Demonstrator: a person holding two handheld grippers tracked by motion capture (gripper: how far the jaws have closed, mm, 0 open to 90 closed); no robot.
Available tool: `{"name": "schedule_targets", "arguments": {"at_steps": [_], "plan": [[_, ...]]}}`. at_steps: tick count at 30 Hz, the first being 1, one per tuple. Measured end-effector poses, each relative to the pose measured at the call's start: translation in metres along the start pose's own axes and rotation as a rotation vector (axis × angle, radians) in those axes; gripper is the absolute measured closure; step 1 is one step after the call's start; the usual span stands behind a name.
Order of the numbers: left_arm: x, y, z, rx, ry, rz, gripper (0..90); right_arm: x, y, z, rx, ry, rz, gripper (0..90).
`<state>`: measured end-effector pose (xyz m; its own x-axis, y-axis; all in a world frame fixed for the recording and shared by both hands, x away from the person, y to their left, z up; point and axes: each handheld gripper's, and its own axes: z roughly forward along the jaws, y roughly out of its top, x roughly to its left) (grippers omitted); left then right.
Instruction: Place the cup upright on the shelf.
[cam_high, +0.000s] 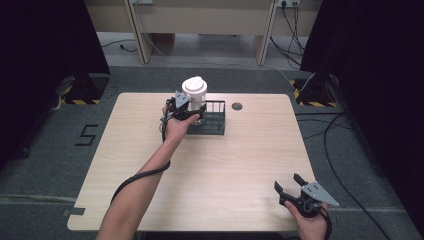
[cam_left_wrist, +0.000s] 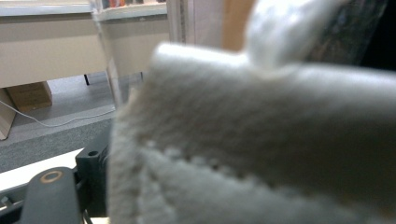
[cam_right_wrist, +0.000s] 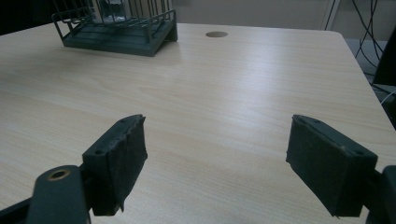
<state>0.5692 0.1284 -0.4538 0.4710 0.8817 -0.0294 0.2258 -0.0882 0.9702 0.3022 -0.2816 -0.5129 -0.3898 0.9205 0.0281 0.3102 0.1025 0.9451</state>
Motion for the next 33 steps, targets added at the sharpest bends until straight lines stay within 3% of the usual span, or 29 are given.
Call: {"name": "schedule_targets", "arguments": {"at_steps": [21,33], "plan": [[-0.001,-0.002,-0.005,0.008,0.007,0.014,16.3,0.001,0.000,0.000,0.007,0.004,0.005,20.3],[-0.001,-0.001,-0.017,-0.011,0.009,0.027,14.7,0.002,0.000,0.000,0.010,0.005,0.001,20.3]]}}
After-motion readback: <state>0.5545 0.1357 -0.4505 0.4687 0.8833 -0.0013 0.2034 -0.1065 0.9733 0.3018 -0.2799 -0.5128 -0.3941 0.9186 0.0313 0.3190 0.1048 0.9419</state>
